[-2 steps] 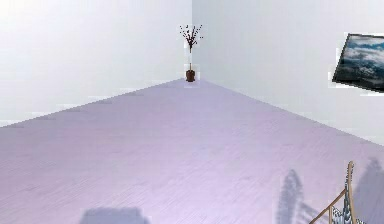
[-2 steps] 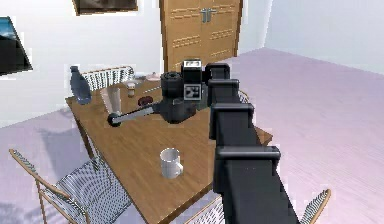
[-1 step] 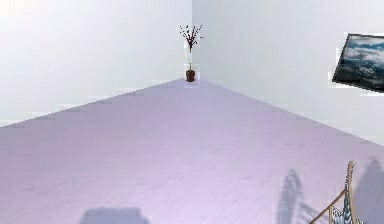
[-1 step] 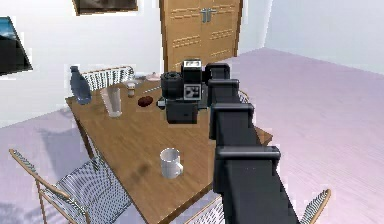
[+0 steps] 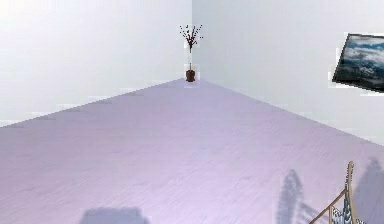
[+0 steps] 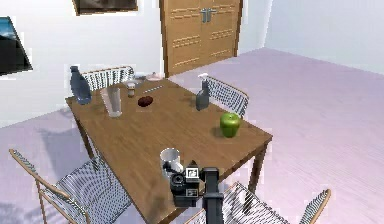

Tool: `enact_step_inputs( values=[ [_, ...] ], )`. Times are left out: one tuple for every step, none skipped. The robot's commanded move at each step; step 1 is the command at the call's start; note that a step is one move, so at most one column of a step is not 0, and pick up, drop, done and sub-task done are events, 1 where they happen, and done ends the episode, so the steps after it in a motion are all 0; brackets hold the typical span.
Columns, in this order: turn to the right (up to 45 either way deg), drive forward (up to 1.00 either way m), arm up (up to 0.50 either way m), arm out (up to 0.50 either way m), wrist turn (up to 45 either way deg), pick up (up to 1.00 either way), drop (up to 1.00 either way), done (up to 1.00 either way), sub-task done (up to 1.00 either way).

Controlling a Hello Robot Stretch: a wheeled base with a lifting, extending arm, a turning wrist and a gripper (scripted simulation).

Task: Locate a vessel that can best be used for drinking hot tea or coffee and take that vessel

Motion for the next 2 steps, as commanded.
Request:
enact_step_inputs(
  values=[
    [0.0,0.00,0.00,0.00,0.0,1.00,0.00,0.00,0.00],
    [0.0,0.00,0.10,0.00,0.0,0.00,0.00,0.00,0.00]
  ],
)
